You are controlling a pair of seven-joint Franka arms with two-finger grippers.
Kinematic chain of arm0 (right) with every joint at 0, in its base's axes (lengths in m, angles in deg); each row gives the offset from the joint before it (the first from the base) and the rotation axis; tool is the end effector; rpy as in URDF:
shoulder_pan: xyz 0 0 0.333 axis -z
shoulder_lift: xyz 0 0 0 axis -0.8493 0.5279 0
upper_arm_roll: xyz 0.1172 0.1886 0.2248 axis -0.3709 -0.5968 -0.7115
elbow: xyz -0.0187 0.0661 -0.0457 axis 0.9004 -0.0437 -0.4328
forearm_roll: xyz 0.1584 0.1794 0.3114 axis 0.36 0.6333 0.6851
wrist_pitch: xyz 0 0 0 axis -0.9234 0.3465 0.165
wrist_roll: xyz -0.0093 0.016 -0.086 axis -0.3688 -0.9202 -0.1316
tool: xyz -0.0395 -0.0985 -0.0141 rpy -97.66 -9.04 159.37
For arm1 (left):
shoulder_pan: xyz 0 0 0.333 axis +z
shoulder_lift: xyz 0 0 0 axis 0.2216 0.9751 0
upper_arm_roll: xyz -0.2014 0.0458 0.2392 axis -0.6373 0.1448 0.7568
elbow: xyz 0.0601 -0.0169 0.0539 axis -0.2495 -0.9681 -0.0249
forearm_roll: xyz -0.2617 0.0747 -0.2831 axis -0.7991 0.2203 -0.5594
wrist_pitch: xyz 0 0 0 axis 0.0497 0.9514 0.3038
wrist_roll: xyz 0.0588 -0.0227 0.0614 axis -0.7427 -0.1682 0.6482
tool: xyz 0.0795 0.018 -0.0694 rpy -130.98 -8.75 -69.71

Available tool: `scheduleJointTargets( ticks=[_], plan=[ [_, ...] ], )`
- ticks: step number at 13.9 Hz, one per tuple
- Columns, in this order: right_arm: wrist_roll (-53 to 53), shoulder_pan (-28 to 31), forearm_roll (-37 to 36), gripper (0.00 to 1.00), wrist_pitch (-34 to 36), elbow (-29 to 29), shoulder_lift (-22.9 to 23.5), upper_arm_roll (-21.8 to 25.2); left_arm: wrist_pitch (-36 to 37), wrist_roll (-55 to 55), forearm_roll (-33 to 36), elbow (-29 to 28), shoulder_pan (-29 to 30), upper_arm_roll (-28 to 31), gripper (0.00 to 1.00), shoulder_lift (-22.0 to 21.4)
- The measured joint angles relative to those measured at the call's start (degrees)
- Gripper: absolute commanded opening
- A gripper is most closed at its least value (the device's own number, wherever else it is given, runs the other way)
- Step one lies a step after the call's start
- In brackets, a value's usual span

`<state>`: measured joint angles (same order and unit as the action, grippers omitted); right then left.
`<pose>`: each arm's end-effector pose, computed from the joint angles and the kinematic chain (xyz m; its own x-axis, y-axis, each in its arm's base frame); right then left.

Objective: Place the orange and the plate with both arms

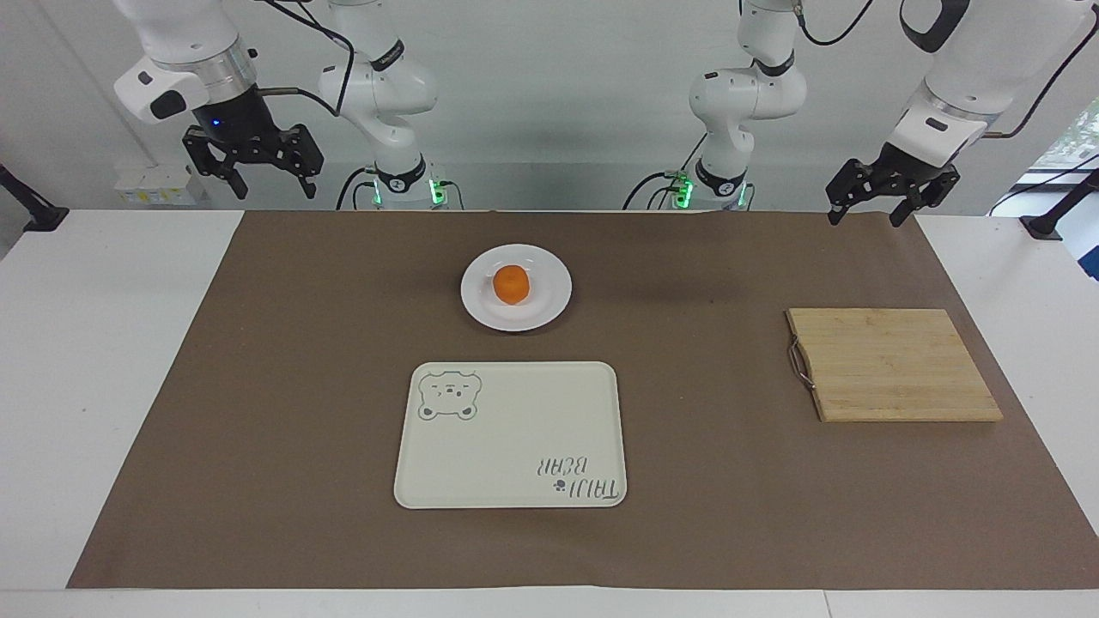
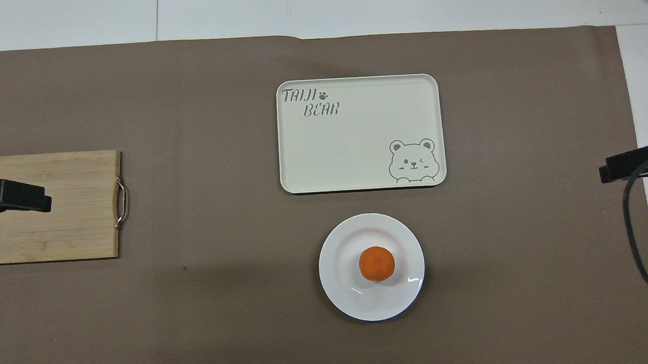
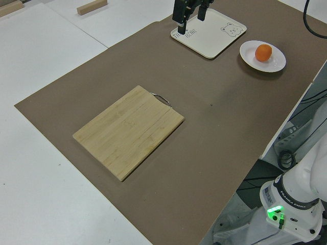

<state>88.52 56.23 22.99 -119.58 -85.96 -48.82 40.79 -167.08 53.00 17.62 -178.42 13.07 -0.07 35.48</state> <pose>0.5192 -0.0098 0.6646 0.9998 0.0021 -0.0208 0.0022 -1.0000 0.0026 0.5210 -0.0232 0.6293 0.9972 -0.0696 -0.0268 -0.0686 -0.9970 0.0349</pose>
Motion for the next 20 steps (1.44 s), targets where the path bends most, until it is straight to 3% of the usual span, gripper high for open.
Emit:
scheduleJointTargets(
  ticks=[16, 20],
  plan=[
    [0.00, 0.00, 0.00, 1.00, 0.16, 0.00, 0.00, 0.00, 0.00, 0.00, 0.00, 0.00, 0.00, 0.00, 1.00, 0.00],
    [-1.23, -0.18, 0.32, 1.00, 4.14, -0.08, -0.60, -0.29, 0.00, 0.00, 0.00, 0.00, 0.00, 0.00, 1.00, 0.00]
  ],
)
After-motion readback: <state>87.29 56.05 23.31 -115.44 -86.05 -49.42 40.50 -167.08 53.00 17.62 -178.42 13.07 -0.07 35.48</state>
